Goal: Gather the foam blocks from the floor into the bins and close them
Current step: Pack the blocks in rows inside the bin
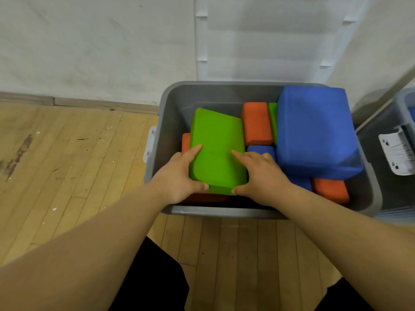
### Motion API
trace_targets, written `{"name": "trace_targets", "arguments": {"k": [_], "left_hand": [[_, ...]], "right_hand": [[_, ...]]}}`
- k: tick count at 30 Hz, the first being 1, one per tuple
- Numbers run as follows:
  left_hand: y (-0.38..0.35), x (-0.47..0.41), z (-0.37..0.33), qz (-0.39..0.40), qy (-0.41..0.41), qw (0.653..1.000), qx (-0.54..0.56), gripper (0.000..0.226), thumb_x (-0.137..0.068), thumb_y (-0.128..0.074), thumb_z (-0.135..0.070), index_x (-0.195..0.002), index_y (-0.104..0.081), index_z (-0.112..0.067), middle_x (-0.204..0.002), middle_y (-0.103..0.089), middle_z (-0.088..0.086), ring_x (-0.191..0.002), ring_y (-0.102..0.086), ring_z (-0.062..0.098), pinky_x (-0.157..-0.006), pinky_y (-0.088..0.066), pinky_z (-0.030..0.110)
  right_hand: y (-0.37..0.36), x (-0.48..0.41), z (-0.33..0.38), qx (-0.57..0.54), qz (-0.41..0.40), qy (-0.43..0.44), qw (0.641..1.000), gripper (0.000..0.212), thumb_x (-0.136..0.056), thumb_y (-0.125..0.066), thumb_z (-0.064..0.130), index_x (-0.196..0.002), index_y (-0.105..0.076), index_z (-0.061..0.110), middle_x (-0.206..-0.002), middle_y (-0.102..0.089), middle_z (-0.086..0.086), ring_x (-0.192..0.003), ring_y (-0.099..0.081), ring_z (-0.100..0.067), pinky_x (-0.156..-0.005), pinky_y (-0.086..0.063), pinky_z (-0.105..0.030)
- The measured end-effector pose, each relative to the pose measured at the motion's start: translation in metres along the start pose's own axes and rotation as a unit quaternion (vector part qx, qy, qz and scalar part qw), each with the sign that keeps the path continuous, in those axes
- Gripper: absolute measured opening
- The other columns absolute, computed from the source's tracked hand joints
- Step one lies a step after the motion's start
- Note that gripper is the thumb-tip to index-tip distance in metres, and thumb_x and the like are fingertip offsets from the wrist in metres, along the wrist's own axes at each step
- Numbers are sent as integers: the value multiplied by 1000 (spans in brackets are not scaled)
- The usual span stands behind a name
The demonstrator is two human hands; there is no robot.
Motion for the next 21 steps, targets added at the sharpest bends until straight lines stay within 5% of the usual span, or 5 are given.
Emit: {"name": "trace_targets", "arguments": {"k": [6, 11, 14, 18, 21], "left_hand": [[0, 11, -20, -88, -4, 991, 100, 75, -92, -76, -36, -155, -36, -40, -136, -28, -3, -110, -49, 9, -84, -35, 2], [35, 24, -36, -194, -29, 973, 125, 51, -95, -70, -38, -142, -51, -46, -135, -40, -3, -102, -52, -1, -90, -39, 11], [61, 33, -48, -221, -70, 944, 235, 56, -80, -70, -57, -133, -55, -58, -142, -50, -3, -119, -62, 15, -98, -56, 43], [67, 32, -100, -205, -124, 922, 304, 59, -78, -71, -54, -134, -56, -52, -145, -50, 4, -118, -66, 24, -93, -59, 53], [43, 13, -152, -172, -167, 919, 312, 55, -83, -74, -48, -135, -56, -47, -145, -47, 5, -122, -64, 18, -99, -56, 51]], "right_hand": [[5, -1, 1, -60, 3, -16, 998, 106, -79, -83, 48, -163, -18, 38, -144, -54, 2, -125, -40, -32, -101, -43, -41], [25, 3, 13, -143, -22, 13, 989, 106, -76, -83, 55, -161, -21, 41, -161, -30, 3, -144, -33, -29, -118, -32, -38], [79, 18, 25, -193, -115, 63, 972, 99, -76, -85, 52, -158, -28, 44, -165, -15, 7, -147, -23, -8, -114, -21, -20], [147, 52, 4, -239, -215, 57, 945, 93, -72, -75, 63, -154, -39, 40, -165, -16, 6, -135, -21, 10, -101, -12, 6], [170, 73, -35, -226, -277, -15, 934, 79, -84, -67, 69, -152, -45, 37, -164, -20, 3, -145, -25, -5, -110, -18, -6]]}}
Point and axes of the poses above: each hand's wrist, its own x-axis away from the middle knuckle, its own y-axis out of the back of the hand, z = x × y, the point moved 8 cm from there along -x, towards the middle knuckle
